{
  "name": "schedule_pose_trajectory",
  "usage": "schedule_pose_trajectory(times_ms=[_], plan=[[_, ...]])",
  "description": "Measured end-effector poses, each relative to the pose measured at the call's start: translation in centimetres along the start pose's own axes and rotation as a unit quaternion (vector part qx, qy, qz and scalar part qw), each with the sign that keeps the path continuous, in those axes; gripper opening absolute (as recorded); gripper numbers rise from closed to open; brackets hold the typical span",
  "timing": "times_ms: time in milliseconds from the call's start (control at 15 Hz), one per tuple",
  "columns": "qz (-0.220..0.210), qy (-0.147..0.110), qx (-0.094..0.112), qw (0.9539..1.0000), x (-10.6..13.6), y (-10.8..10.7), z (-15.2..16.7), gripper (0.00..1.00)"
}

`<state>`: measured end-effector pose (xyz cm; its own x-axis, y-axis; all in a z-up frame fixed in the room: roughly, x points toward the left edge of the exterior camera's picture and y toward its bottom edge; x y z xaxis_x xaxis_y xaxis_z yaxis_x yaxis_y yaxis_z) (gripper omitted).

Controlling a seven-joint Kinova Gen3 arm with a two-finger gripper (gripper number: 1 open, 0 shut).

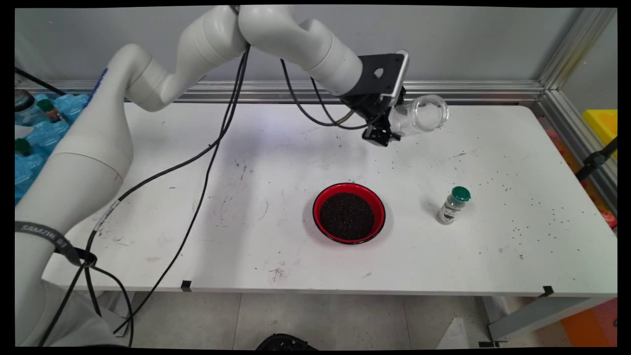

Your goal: Pour the black seasoning powder in the red bowl

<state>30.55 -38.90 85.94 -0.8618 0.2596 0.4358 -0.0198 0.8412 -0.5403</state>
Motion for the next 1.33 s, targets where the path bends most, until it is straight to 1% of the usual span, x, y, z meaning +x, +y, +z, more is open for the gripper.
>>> schedule_pose_trajectory(times_ms=[200, 333, 533, 800, 1000, 1067, 1333], plan=[[-0.047, 0.007, -0.004, 0.9988, -0.1, -0.4, 1.0, 0.0], [-0.087, 0.013, -0.007, 0.9961, -0.3, -0.7, 1.9, 0.0], [-0.137, 0.021, -0.01, 0.9904, -0.5, -1.0, 3.2, 0.0], [-0.18, 0.028, -0.011, 0.9832, -0.6, -1.1, 4.6, 0.0], [-0.219, 0.036, -0.011, 0.9749, -0.7, -1.3, 6.1, 0.0], [-0.229, 0.039, -0.011, 0.9725, -0.7, -1.3, 6.5, 0.0], [-0.257, 0.044, -0.012, 0.9654, -0.7, -1.4, 8.1, 0.0]])
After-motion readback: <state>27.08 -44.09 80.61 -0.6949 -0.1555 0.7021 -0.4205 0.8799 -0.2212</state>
